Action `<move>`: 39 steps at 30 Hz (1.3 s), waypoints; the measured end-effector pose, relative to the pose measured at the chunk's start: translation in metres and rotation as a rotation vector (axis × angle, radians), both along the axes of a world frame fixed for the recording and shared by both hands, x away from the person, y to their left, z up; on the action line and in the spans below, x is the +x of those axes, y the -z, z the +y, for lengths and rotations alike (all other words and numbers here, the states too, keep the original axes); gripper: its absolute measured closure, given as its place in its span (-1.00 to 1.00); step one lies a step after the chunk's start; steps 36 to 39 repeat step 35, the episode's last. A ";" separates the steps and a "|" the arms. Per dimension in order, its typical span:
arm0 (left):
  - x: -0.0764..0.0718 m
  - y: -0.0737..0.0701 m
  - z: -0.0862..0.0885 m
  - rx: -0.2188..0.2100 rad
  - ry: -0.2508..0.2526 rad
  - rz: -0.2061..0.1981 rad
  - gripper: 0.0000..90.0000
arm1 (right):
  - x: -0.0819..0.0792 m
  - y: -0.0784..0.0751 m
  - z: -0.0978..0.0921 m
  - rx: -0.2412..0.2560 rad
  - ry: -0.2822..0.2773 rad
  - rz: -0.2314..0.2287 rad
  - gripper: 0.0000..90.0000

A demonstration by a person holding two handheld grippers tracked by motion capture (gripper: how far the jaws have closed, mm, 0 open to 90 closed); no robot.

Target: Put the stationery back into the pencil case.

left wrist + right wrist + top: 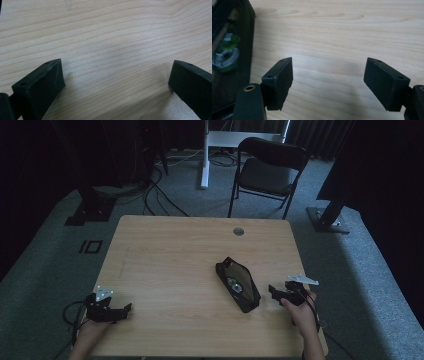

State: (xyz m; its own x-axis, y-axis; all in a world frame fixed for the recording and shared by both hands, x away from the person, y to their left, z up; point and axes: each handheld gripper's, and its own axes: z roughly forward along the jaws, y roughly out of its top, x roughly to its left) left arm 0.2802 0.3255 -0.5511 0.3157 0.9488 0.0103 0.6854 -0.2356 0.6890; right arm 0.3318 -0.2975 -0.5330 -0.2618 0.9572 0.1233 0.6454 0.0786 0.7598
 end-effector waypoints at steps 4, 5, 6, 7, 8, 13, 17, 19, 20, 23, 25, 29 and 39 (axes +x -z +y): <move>0.000 0.000 0.000 0.000 0.000 0.000 -1.00 | -0.005 0.005 -0.004 -0.028 0.008 -0.010 -0.54; 0.000 0.000 0.000 0.000 0.000 0.000 -1.00 | -0.005 0.005 -0.004 -0.028 0.008 -0.010 -0.54; 0.000 0.000 0.000 0.000 0.000 0.000 -1.00 | -0.007 0.007 -0.005 -0.044 0.014 -0.015 -0.55; 0.000 0.000 0.000 0.000 0.000 0.000 -1.00 | -0.008 0.009 -0.005 -0.049 0.016 -0.012 -0.56; 0.000 0.000 0.000 0.000 0.000 0.000 -1.00 | -0.010 0.010 -0.005 -0.053 0.015 -0.008 -0.59; 0.000 0.000 0.000 0.000 0.000 0.000 -1.00 | -0.015 0.017 -0.005 -0.076 0.008 0.004 -0.65; 0.000 0.000 0.000 0.000 0.000 0.000 -1.00 | -0.018 0.020 -0.003 -0.101 0.006 0.011 -0.69; 0.000 0.000 0.000 0.000 0.000 0.000 -1.00 | -0.019 0.020 0.000 -0.119 -0.007 0.009 -0.69; 0.000 0.000 0.000 0.000 0.000 0.000 -1.00 | -0.020 0.020 0.001 -0.131 -0.021 0.018 -0.71; 0.000 0.000 0.000 0.000 0.000 0.000 -1.00 | -0.020 0.020 0.002 -0.136 -0.040 0.013 -0.70; 0.000 0.000 0.000 0.000 0.000 0.000 -1.00 | -0.020 0.021 0.001 -0.128 -0.051 0.018 -0.72; 0.000 0.000 0.000 0.000 0.000 0.000 -1.00 | -0.019 0.021 0.002 -0.130 -0.071 0.019 -0.74; 0.000 0.000 0.000 0.000 0.000 0.000 -1.00 | -0.018 0.021 0.003 -0.129 -0.068 0.021 -0.74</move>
